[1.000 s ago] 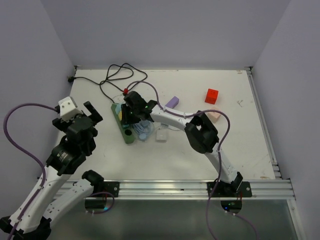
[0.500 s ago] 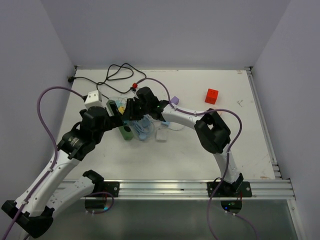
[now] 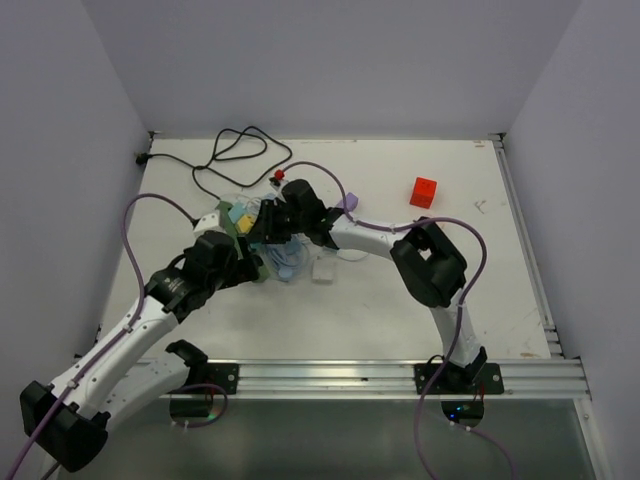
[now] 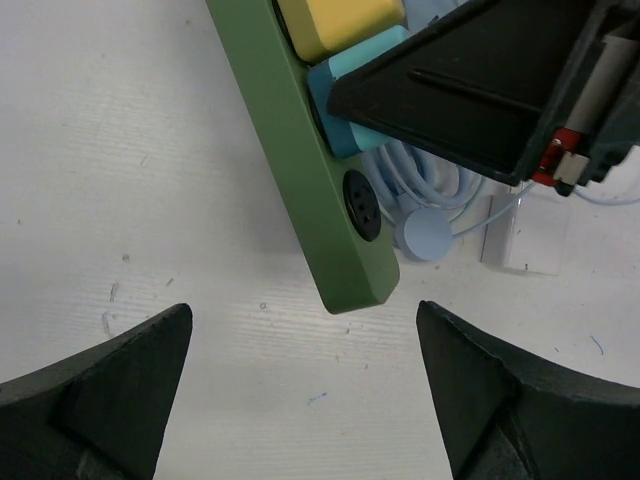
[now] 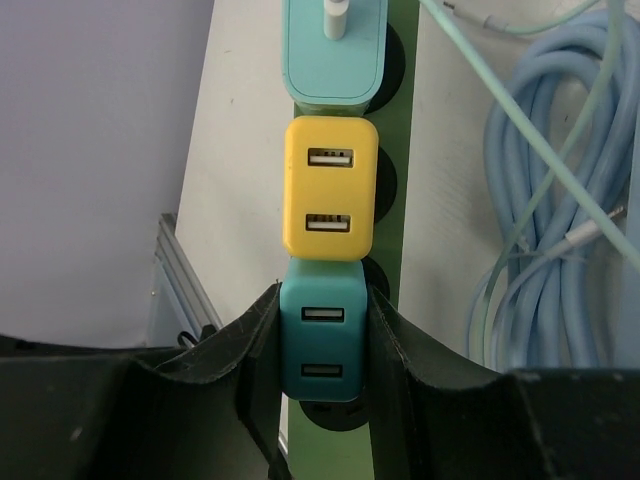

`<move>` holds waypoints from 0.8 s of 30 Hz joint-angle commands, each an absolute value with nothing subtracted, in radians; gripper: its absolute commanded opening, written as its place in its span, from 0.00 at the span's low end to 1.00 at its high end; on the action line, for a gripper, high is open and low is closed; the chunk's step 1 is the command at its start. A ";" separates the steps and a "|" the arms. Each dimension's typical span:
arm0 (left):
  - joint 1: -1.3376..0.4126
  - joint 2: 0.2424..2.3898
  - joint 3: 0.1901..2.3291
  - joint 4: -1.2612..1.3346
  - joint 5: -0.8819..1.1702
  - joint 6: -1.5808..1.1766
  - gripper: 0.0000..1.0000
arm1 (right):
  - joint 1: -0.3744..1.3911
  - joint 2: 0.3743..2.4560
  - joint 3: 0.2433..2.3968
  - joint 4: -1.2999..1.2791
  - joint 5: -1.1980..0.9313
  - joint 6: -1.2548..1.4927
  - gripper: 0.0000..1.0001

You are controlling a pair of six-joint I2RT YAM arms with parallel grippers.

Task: Pull the plug off the socket

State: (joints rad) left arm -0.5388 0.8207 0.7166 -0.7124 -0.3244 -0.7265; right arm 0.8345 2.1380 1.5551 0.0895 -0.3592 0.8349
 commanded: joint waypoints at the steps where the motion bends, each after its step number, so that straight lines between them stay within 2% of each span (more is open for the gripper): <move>1: -0.535 0.862 0.703 -0.618 -0.299 -0.761 0.97 | 0.828 1.982 1.522 0.294 -0.416 0.885 0.05; 11: -0.534 0.971 0.634 -0.413 -0.238 -0.804 0.93 | 0.834 1.941 1.365 0.524 -0.443 1.002 0.04; 16: -0.532 0.994 0.635 -0.390 -0.252 -0.808 0.84 | 0.842 1.928 1.302 0.627 -0.431 1.054 0.04; 19: -0.532 0.986 0.623 -0.387 -0.275 -0.811 0.65 | 0.844 1.925 1.295 0.653 -0.434 1.058 0.04; 20: -0.531 0.982 0.618 -0.388 -0.288 -0.813 0.51 | 0.844 1.921 1.293 0.657 -0.433 1.058 0.04; 23: -0.526 0.980 0.606 -0.397 -0.313 -0.816 0.28 | 0.844 1.916 1.289 0.652 -0.428 1.054 0.03; 24: -0.525 0.980 0.606 -0.402 -0.319 -0.818 0.25 | 0.844 1.916 1.289 0.650 -0.428 1.051 0.03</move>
State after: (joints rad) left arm -0.5243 0.9901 0.6159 -0.4477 -0.3000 -0.8177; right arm 0.8333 2.0258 1.2671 0.4591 -0.3996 1.0382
